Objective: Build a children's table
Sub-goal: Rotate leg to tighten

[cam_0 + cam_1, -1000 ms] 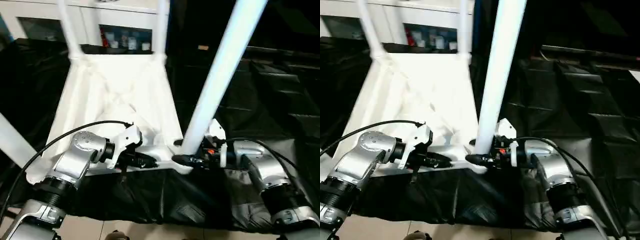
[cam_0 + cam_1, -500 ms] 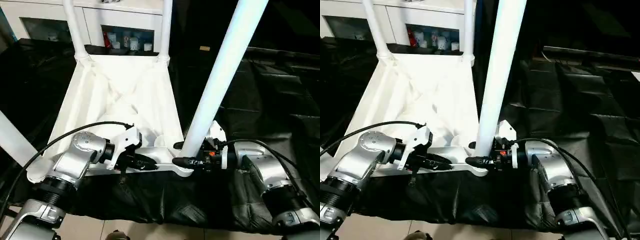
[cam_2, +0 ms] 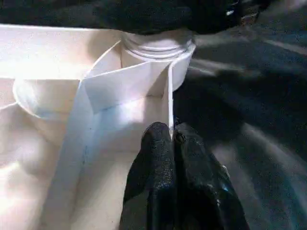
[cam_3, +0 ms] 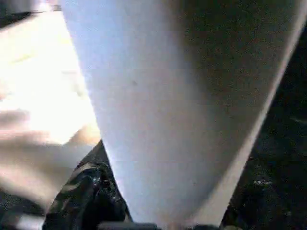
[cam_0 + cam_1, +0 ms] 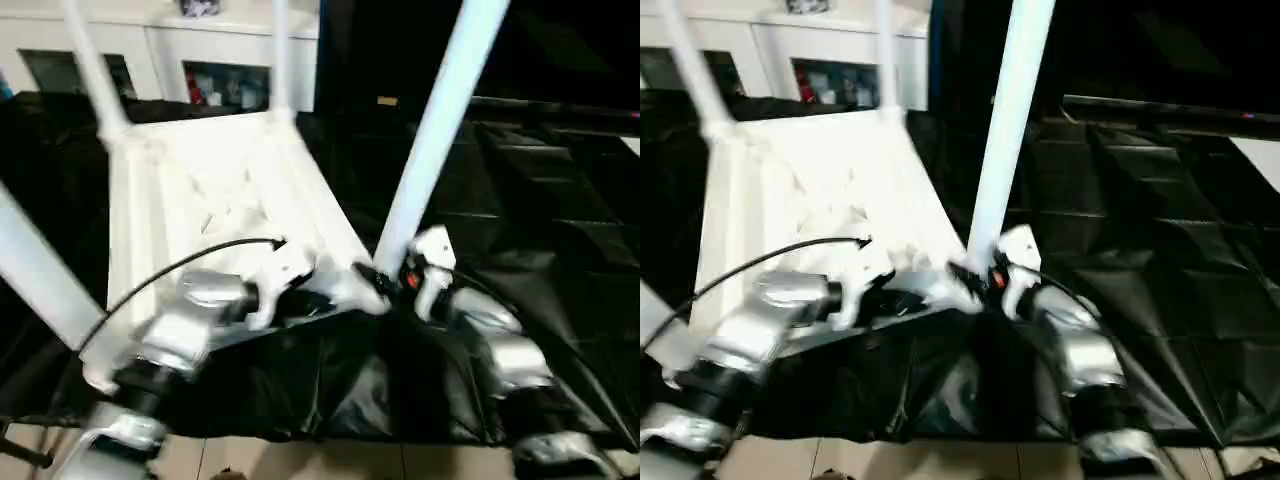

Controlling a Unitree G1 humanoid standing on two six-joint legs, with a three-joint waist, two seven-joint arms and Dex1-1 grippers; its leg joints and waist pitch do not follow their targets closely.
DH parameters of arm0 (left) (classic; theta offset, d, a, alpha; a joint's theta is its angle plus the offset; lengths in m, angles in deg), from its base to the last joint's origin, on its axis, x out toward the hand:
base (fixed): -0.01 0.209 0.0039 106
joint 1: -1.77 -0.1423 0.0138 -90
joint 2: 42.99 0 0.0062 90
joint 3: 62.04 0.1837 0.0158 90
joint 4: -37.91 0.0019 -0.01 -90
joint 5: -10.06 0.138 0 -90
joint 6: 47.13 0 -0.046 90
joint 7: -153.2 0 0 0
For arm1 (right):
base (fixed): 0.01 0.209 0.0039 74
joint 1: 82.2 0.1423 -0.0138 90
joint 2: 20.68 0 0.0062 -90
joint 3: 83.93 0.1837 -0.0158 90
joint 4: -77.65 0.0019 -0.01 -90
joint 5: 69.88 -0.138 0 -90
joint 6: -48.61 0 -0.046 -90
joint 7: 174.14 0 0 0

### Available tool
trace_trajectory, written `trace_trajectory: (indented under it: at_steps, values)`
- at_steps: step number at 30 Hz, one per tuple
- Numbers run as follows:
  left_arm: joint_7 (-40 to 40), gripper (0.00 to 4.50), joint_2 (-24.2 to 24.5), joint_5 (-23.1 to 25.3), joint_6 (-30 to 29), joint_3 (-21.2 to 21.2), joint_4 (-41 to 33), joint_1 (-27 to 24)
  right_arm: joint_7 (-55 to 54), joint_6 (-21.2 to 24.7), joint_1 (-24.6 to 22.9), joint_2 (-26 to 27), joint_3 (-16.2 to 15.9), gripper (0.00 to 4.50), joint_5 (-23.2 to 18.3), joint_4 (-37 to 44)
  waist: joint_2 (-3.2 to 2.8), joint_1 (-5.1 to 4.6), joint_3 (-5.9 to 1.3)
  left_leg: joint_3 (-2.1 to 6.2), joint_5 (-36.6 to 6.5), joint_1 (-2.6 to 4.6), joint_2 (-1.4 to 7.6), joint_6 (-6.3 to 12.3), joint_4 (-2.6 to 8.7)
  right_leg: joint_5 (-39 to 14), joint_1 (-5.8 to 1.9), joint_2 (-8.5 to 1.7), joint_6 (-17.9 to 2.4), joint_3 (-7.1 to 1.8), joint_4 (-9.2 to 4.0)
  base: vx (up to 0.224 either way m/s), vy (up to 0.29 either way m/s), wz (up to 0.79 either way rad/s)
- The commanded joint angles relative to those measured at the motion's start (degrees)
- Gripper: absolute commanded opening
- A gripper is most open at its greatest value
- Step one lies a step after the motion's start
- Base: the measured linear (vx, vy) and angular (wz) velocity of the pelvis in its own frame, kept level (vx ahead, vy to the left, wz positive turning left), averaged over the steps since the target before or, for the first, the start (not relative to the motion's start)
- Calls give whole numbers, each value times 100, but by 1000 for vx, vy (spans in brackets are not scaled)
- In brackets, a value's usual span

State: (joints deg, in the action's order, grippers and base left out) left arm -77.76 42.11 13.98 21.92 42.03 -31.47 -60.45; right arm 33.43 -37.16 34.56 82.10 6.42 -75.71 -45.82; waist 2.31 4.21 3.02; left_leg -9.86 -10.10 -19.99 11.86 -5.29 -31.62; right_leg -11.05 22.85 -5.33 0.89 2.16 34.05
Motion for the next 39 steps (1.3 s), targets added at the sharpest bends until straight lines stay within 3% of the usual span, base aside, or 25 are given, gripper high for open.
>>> trace_trajectory:
  at_steps: [1, 4, 6, 8, 12, 18, 23, 25, 29, 31, 35, 39]
  values:
    - [257, 0, -544, -180, 63, 308, 25, 117, -83, 324, -58, 605, -709, 202, 235, -566, -8, 8, -196, 23, -2068, -12, 71, -108, 443, -2593, -113, -221, -662, -154, -547, 0, 0, 0]
    - [269, 0, -571, -157, 34, 343, -17, 101, -213, 64, -8, 587, -893, 202, 538, -637, -10, 7, -204, 23, -2108, -21, 68, -73, 442, -2612, -112, -220, -612, -155, -559, 0, 0, 0]
    - [258, 0, -566, -167, 4, 345, -55, 83, -269, 41, 20, 626, -768, 253, 468, -667, -18, -1, -201, 26, -2100, -31, 71, -56, 452, -2524, -117, -214, -608, -154, -549, 0, 0, 0]
    - [166, 0, -470, -171, -17, 319, -164, -4, -110, 47, 35, 616, -534, 268, 256, -651, -21, -21, -197, 25, -2238, -12, 73, -40, 454, -2568, -94, -206, -623, -151, -560, 0, 0, 0]
    - [-142, 0, -236, -251, 112, 258, -227, -102, 363, -19, -15, 293, -497, 310, 163, -557, 9, -50, -200, 29, -2223, -42, 79, -7, 458, -2531, -110, -207, -621, -152, -556, 0, 0, 0]
    - [-771, 0, 145, -517, 249, 210, -341, -195, 1601, -86, -122, -328, -637, 354, 64, -235, 21, -11, -246, -33, -1556, -62, 84, 216, 392, -1377, -176, -188, -997, -167, -442, 0, 0, 0]
    - [-1453, 0, 469, -727, 369, 185, -380, -199, 2817, -26, -189, -929, -886, 354, -82, 52, 25, 60, -285, -66, -782, -57, 86, 502, 308, -277, -232, -171, -1366, -150, -305, 0, 0, 0]
    - [-1648, 0, 560, -761, 387, 187, -369, -183, 3185, 2, -203, -1086, -947, 354, -116, 114, 21, 82, -275, -77, -744, -43, 86, 576, 297, -138, -228, -163, -1455, -147, -291, 0, 0, 0]
    - [-2072, 0, 836, -785, 444, 251, -271, -103, 4005, 75, -209, -1368, -1030, 354, -264, 253, 14, 109, -256, -76, -1040, -12, 111, 561, 319, -557, -212, -184, -1490, -144, -325, 0, 0, 0]
    - [-2185, 0, 926, -797, 485, 277, -225, -71, 4167, 111, -172, -1391, -1024, 329, -341, 247, 13, 123, -251, -77, -1119, -9, 122, 500, 326, -649, -208, -186, -1504, -145, -324, 0, 0, 0]
    - [-2359, 0, 1056, -836, 553, 295, -150, -20, 4377, 146, -83, -1411, -1059, 304, -440, 173, 10, 162, -260, -79, -1071, -13, 127, 418, 320, -584, -215, -191, -1514, -141, -299, 0, 0, 0]
    - [-2386, 0, 1089, -794, 626, 253, -81, 10, 4528, 186, -113, -1413, -1174, 276, -432, 220, 21, 192, -274, -87, -820, -18, 118, 474, 290, -253, -225, -185, -1564, -138, -258, 0, 0, 0]
